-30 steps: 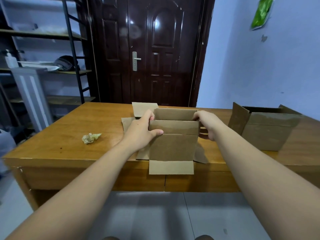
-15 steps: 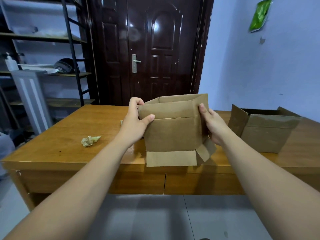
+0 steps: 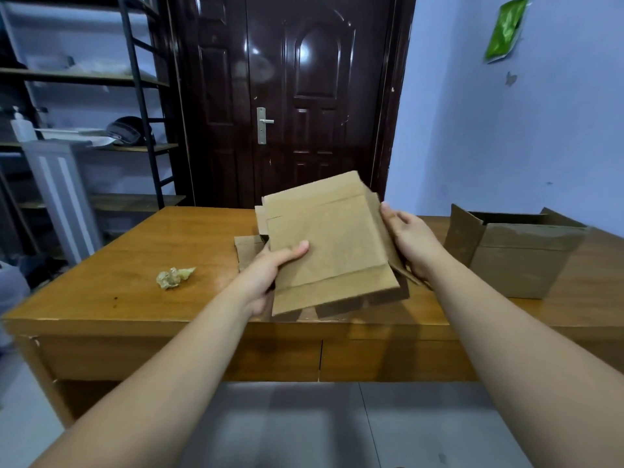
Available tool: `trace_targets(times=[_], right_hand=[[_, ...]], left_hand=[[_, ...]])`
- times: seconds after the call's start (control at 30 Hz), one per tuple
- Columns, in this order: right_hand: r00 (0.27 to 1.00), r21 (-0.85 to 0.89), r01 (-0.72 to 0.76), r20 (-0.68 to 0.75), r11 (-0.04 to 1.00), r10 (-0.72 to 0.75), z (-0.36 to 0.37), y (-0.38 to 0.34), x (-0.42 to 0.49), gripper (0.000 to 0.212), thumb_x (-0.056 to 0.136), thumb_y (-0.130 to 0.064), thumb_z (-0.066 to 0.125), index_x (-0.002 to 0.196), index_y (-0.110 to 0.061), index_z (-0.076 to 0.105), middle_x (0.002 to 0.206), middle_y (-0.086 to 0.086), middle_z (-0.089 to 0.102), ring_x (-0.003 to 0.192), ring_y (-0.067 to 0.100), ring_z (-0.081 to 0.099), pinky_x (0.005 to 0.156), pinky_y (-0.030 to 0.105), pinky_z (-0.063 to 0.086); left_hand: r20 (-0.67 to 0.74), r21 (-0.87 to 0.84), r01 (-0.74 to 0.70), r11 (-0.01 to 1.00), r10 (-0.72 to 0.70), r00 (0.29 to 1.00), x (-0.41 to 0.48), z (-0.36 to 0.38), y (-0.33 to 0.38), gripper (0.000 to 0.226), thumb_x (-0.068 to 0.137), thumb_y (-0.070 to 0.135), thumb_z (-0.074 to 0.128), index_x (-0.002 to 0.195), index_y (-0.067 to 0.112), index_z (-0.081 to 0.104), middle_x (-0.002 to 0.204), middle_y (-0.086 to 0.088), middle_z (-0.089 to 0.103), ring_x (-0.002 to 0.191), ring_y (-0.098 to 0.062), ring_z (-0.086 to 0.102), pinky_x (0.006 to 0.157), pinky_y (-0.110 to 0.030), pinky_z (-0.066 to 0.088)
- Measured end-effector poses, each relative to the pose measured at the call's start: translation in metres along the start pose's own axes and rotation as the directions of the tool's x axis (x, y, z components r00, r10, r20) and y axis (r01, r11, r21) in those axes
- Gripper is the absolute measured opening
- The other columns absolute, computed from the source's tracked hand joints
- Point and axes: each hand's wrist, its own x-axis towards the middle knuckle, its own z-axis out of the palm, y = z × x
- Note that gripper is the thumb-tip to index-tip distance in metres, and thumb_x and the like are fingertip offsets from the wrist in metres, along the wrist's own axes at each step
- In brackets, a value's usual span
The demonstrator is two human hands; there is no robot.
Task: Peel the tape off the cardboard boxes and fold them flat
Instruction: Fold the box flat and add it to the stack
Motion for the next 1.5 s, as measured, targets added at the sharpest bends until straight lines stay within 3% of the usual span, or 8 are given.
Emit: trace_targets(times=[0.23,0.37,0.6,0.87,1.0,1.1,1.27,1.5], right_hand=[[0.988,0.187,0.046,-0.152,0.981,-0.018,0.005,0.018,0.005,0.041,0.092,-0.056,0.048,0.107,-0.02,0.059,0.107,0.0,0.065,0.1,0.018,0.06,0.091,0.036,0.049],[0.803,-0.253,0.265,-0.476,0.93,-0.358,0.022,0.013,-0.006,0.027,0.094,-0.04,0.053,0.082,-0.016,0.049,0.082,0.0,0.052,0.076,0.014,0.047,0.061,0.02,0.036],[0.738,-0.712,0.567,0.216,0.414,-0.64,0.061,-0.001,-0.007,0.036,0.095,-0.026,0.05,0.128,-0.017,0.059,0.134,0.003,0.057,0.128,0.022,0.045,0.106,0.032,0.033],[0.88,-0.877,0.338,0.167,0.341,-0.445,0.057,0.003,0.001,0.037,0.096,-0.044,0.045,0.128,-0.032,0.056,0.143,0.0,0.044,0.139,0.023,0.026,0.116,0.048,0.002],[0.806,-0.634,0.34,-0.184,0.694,-0.563,0.05,0.005,0.001,0.022,0.091,-0.021,0.056,0.106,-0.008,0.066,0.112,0.014,0.056,0.114,0.03,0.045,0.099,0.034,0.032],[0.791,-0.218,0.226,-0.527,0.949,-0.309,0.04,-0.002,0.003,0.011,0.087,-0.01,0.054,0.097,-0.009,0.049,0.105,0.01,0.045,0.093,0.024,0.045,0.08,0.027,0.035],[0.987,0.449,-0.03,-0.127,0.893,0.097,0.02,-0.016,0.008,0.014,0.09,-0.02,0.064,0.102,-0.019,0.057,0.093,0.004,0.064,0.08,0.019,0.058,0.066,0.03,0.049],[0.959,0.344,-0.049,-0.247,0.938,0.141,0.026,-0.021,0.01,0.022,0.081,0.001,0.064,0.066,-0.015,0.059,0.073,0.011,0.056,0.07,0.022,0.05,0.056,0.028,0.037]], left_hand=[[-0.188,-0.36,0.086,0.929,-0.162,0.969,-0.003,0.002,0.012,0.02,0.085,0.033,0.068,0.094,0.018,0.058,0.095,-0.009,0.064,0.086,-0.027,0.06,0.07,-0.041,0.05],[-0.179,-0.484,0.097,0.87,-0.206,0.962,0.001,0.007,0.016,0.025,0.085,0.034,0.068,0.099,0.014,0.06,0.09,-0.009,0.067,0.08,-0.027,0.063,0.067,-0.042,0.052],[-0.188,-0.495,0.103,0.863,-0.222,0.957,0.005,0.008,0.012,0.034,0.084,0.039,0.068,0.106,0.013,0.063,0.1,-0.01,0.069,0.085,-0.028,0.065,0.071,-0.042,0.055],[-0.178,-0.478,0.097,0.873,-0.204,0.963,-0.002,0.002,0.015,0.015,0.089,0.022,0.064,0.094,0.011,0.057,0.097,-0.013,0.066,0.086,-0.029,0.062,0.075,-0.046,0.053],[-0.182,-0.458,0.038,0.888,-0.135,0.974,0.001,0.0,0.016,0.012,0.089,0.012,0.063,0.1,0.01,0.059,0.088,-0.01,0.068,0.08,-0.025,0.064,0.076,-0.044,0.056],[-0.168,-0.473,0.01,0.881,-0.101,0.981,0.003,0.0,0.016,0.017,0.088,0.011,0.063,0.104,0.01,0.062,0.078,-0.007,0.072,0.068,-0.022,0.069,0.063,-0.04,0.06],[-0.163,-0.434,-0.017,0.901,-0.06,0.985,-0.002,0.001,0.023,0.006,0.089,0.016,0.063,0.09,0.011,0.06,0.063,-0.005,0.071,0.074,-0.023,0.065,0.078,-0.042,0.055],[-0.008,-0.486,0.129,0.865,-0.152,0.988,-0.007,0.006,0.016,0.025,0.089,0.033,0.061,0.104,0.014,0.057,0.093,-0.012,0.065,0.092,-0.03,0.062,0.08,-0.047,0.054]])
